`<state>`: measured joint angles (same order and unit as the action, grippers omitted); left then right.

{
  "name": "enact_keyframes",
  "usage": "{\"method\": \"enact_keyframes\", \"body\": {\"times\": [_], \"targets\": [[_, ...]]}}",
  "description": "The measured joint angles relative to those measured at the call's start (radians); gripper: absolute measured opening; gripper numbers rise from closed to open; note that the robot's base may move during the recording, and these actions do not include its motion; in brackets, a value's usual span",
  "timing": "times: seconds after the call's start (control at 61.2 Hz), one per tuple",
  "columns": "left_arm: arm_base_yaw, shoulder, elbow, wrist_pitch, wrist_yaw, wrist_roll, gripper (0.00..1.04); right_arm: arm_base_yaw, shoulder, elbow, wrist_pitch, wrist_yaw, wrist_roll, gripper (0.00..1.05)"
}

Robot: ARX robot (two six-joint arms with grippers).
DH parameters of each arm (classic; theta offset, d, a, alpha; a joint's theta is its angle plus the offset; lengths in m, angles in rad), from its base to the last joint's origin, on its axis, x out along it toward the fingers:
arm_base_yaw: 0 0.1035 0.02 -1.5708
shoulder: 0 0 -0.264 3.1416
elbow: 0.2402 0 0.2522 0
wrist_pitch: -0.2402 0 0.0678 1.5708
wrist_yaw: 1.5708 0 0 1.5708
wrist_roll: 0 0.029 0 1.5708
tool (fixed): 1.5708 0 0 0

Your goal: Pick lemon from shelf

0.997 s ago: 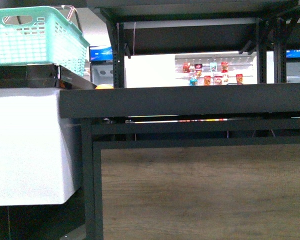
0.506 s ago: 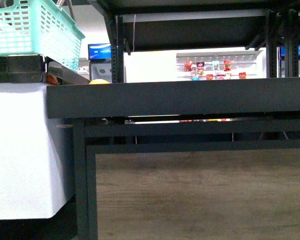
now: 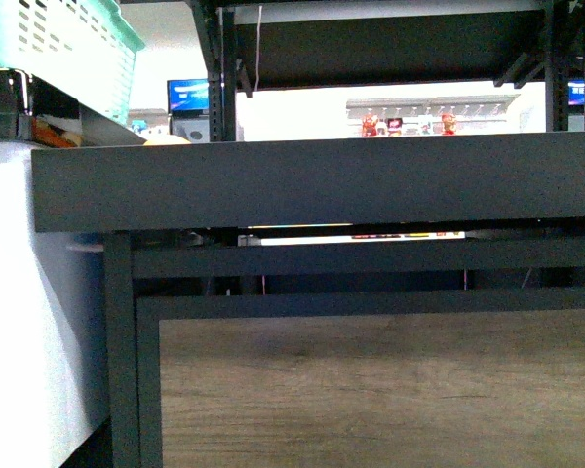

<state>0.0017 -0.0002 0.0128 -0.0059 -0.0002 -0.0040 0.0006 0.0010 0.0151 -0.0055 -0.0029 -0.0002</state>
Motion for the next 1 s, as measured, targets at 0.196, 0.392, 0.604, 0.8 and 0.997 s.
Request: {"method": "enact_keyframes", "body": {"times": [0.196,0.392,0.604,0.8,0.997], "targets": [[0.0,0.0,0.0,0.0,0.0,0.0,0.97,0.0,0.0,0.0,0.0,0.0,0.0,0.97],[0.0,0.0,0.0,0.0,0.0,0.0,0.97,0.0,0.0,0.0,0.0,0.002,0.0,0.97],[0.0,0.0,0.0,0.0,0.0,0.0,0.97,0.0,0.0,0.0,0.0,0.002,0.0,0.97],[0.0,0.0,0.0,0.0,0.0,0.0,0.97,0.0,0.0,0.0,0.0,0.002,0.0,0.97],[0.0,0.0,0.0,0.0,0.0,0.0,0.97,0.0,0.0,0.0,0.0,0.002,0.0,0.97]]}}
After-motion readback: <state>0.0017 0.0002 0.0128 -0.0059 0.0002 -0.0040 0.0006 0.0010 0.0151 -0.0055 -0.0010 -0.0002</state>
